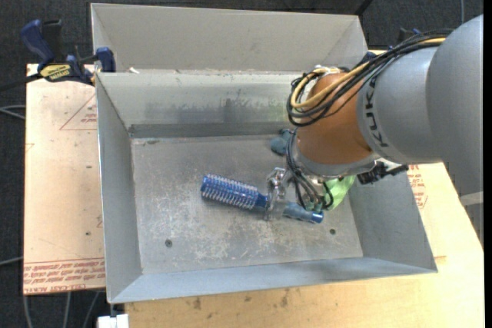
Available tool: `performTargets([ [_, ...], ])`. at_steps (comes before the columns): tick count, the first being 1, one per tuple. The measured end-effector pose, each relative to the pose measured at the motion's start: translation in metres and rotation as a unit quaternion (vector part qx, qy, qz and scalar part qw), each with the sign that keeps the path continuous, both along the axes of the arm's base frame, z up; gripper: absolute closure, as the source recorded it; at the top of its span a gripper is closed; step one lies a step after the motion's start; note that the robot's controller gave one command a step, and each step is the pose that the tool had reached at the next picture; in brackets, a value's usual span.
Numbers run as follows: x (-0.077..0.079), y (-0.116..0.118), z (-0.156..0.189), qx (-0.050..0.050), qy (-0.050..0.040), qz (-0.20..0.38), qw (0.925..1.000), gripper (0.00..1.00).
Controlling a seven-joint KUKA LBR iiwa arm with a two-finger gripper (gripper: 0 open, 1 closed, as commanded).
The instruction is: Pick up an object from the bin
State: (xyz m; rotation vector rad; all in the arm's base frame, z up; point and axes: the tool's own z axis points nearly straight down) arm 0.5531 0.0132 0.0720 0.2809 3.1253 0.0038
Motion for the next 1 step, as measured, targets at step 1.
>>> performTargets([
  [1,-0.0236,-0.025,0.1535,-0.001,-0.0022,-0.028,0.9996,1.0],
])
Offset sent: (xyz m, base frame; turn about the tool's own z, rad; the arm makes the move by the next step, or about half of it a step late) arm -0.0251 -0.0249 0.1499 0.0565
